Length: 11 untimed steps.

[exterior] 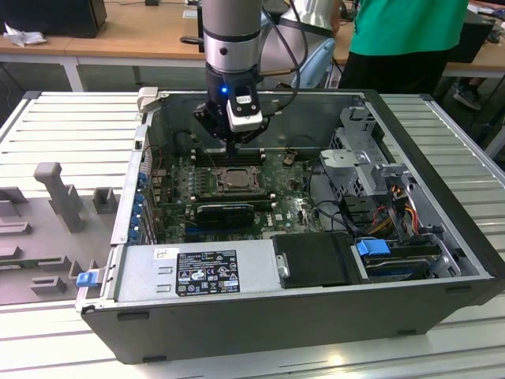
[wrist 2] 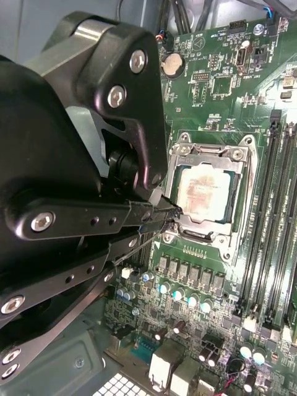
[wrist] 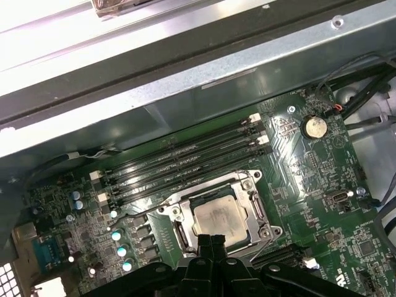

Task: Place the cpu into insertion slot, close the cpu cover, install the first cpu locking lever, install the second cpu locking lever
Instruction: 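Install the first cpu locking lever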

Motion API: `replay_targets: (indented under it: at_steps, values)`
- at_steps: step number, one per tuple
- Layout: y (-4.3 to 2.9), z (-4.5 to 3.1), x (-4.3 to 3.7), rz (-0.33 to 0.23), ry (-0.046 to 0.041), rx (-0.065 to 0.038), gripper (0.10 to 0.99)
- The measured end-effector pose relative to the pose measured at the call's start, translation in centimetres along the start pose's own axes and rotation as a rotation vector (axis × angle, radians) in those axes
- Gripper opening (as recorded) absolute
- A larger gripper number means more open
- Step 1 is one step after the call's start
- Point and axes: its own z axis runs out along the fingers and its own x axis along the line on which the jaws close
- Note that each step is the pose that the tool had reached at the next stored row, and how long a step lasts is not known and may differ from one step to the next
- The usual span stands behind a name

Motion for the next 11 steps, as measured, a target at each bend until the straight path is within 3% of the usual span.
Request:
replay_targets:
  at_steps: [11]
  values:
    - [-0.14,-0.01,0.38,0.0,0.0001,0.0,0.106]
